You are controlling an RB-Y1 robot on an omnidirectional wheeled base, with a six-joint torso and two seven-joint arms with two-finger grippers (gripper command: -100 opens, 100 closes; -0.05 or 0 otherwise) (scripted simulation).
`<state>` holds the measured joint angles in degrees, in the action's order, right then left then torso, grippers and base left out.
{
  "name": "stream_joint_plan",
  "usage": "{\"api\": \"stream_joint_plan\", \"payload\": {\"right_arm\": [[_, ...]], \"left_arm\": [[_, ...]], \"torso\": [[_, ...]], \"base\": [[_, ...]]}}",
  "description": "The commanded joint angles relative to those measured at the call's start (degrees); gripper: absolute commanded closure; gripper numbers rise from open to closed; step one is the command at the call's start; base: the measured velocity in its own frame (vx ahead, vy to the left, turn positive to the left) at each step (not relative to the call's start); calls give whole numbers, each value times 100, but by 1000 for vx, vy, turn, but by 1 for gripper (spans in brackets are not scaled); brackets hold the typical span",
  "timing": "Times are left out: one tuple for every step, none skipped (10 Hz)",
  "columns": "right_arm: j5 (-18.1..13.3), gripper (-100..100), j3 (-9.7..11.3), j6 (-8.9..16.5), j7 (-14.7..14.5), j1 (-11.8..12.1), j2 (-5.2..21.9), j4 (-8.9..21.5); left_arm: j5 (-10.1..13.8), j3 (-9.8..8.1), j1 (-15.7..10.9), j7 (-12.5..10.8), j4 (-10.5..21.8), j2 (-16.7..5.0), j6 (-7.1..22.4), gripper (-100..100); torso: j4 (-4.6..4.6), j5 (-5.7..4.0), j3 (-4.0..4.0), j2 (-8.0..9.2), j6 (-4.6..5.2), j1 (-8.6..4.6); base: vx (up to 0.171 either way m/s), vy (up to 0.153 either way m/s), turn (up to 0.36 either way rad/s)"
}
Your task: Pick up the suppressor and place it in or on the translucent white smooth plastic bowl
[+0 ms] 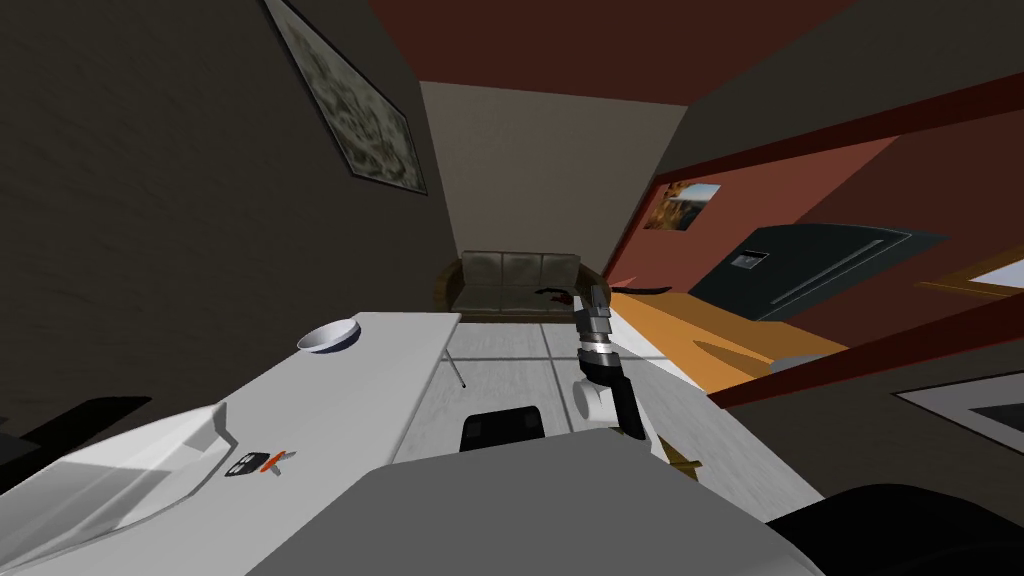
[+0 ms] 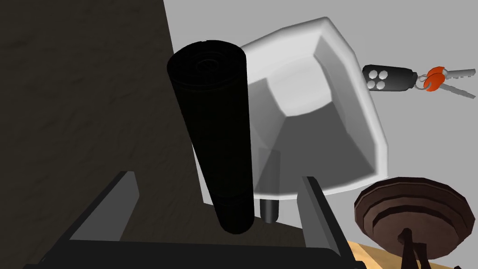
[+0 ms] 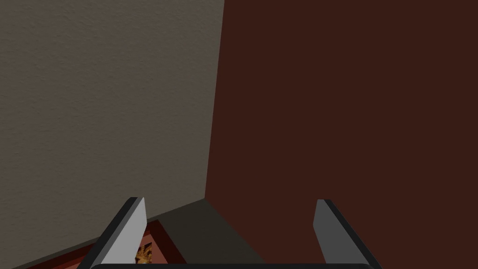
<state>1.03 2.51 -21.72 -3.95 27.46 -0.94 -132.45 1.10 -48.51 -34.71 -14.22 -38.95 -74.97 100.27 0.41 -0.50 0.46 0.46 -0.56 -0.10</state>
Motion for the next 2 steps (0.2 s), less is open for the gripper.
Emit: {"api": "stream_joint_plan", "payload": {"right_arm": [[0, 0, 0, 0, 0, 0, 0, 0], [0, 0, 0, 0, 0, 0, 0, 0]], "left_arm": [[0, 0, 0, 0, 0, 0, 0, 0], [0, 0, 0, 0, 0, 0, 0, 0]], "torso": [[0, 0, 0, 0, 0, 0], [0, 0, 0, 0, 0, 0]], "base": [[0, 0, 0], [0, 0, 0]]}}
